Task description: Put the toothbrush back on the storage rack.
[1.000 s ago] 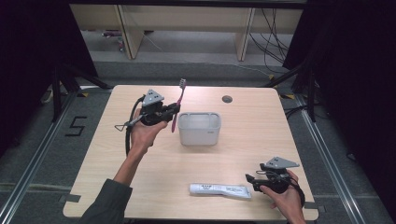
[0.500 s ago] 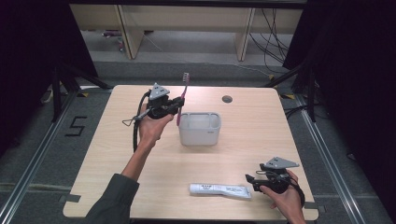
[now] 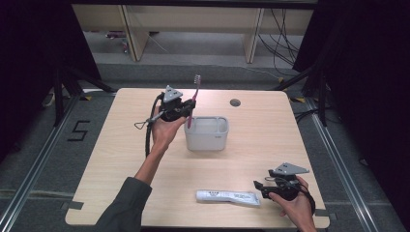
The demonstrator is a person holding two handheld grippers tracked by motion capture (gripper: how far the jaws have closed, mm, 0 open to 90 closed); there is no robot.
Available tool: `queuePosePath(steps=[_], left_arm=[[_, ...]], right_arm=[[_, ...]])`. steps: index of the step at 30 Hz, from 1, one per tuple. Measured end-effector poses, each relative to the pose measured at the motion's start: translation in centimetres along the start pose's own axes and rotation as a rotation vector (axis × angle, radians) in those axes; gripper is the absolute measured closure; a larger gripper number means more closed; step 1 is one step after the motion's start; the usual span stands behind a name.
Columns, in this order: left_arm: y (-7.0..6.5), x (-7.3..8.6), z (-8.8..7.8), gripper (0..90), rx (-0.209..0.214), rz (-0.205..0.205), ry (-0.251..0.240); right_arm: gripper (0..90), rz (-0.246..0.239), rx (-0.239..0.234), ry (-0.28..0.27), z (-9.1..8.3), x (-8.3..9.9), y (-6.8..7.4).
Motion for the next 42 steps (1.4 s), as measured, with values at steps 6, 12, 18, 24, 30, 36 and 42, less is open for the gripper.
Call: queuePosePath(steps=[6, 12, 18, 24, 30, 36, 42], left_arm=[[0.0, 0.9, 0.6, 82.0, -0.003, -0.025, -0.008], [0.3, 2.1, 1.1, 82.0, -0.013, -0.045, 0.002], [0.4, 2.6, 1.2, 82.0, -0.017, -0.045, 0.012], [0.2, 3.2, 1.4, 81.8, -0.012, -0.048, 0.019], [0.1, 4.0, 1.6, 81.8, -0.017, -0.029, 0.044], [0.1, 4.5, 1.6, 81.7, -0.021, -0.023, 0.062], [0.1, 5.0, 1.7, 81.3, -0.034, 0.001, 0.076]], right_arm=[[25.5, -0.012, 0.01, -0.002, 0.0, 0.0, -0.1], [25.5, 0.005, -0.012, 0.009, 0.0, 0.0, 0.0], [25.4, -0.009, 0.003, 0.003, 0.0, 0.0, -0.1], [25.5, 0.003, -0.007, -0.003, 0.0, 0.0, 0.0], [25.5, -0.012, 0.007, -0.002, -0.1, 0.0, -0.1], [25.5, -0.004, -0.002, 0.001, 0.0, 0.0, 0.0], [25.5, -0.01, 0.004, -0.004, 0.0, 0.0, 0.0]])
Point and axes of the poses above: each handheld gripper's, and its own axes: z roughly forward along the jaws, x roughly out of its underside, y roughly to its left, the point moved 4 cm from there along z, roughly forward along the jaws, and after that the axes turned 5 degrees about z, right-handed, at the moved point
